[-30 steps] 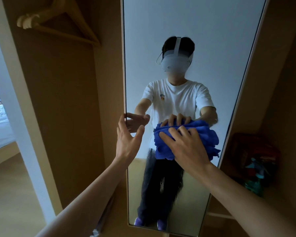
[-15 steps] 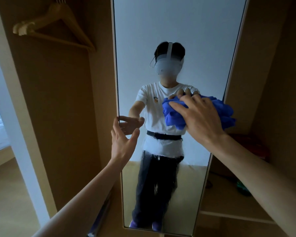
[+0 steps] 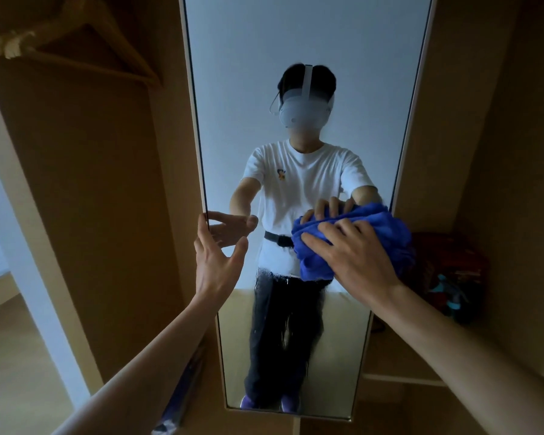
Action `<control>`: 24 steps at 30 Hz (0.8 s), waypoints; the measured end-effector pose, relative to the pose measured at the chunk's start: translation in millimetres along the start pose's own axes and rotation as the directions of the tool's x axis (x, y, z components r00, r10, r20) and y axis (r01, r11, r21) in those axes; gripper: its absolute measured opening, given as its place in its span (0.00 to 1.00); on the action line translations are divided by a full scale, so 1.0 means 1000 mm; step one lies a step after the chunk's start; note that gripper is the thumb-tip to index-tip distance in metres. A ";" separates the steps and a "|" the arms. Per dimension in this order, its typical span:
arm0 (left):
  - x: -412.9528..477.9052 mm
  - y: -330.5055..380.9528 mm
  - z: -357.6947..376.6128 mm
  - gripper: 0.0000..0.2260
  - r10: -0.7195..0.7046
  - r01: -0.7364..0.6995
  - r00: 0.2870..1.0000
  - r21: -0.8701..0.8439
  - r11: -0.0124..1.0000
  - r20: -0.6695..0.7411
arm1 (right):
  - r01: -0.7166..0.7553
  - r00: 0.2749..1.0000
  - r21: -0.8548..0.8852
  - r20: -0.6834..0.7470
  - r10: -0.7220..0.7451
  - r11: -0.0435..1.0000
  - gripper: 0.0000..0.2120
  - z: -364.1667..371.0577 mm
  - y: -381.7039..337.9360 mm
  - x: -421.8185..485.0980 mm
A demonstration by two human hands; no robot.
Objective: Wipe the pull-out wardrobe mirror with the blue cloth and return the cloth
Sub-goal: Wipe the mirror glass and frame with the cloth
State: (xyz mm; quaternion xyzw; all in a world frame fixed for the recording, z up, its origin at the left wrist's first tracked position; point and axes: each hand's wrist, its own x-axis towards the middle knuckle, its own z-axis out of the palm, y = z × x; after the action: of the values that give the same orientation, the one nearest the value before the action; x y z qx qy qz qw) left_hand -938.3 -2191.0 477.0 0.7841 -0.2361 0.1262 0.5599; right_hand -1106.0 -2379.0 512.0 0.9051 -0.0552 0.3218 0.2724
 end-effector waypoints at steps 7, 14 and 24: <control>-0.002 0.000 -0.003 0.41 -0.030 0.030 0.999 0.011 1.000 0.032 | -0.066 0.996 0.079 -0.058 0.071 0.995 0.25 -0.023 0.020 0.013; -0.002 0.008 0.001 0.40 -0.074 0.074 0.997 0.009 0.997 -0.002 | -0.103 0.989 0.023 -0.100 0.104 0.994 0.23 -0.049 0.068 0.035; -0.002 0.001 0.007 0.40 -0.048 0.050 0.998 0.039 0.998 -0.048 | -0.099 0.990 0.050 -0.098 0.104 0.994 0.25 -0.010 0.047 -0.016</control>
State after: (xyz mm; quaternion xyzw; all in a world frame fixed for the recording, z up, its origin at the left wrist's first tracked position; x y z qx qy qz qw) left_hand -940.8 -2197.4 474.2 0.7974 -0.2011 0.1358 0.5524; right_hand -1137.1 -2415.1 530.4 0.8898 -0.0802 0.3813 0.2376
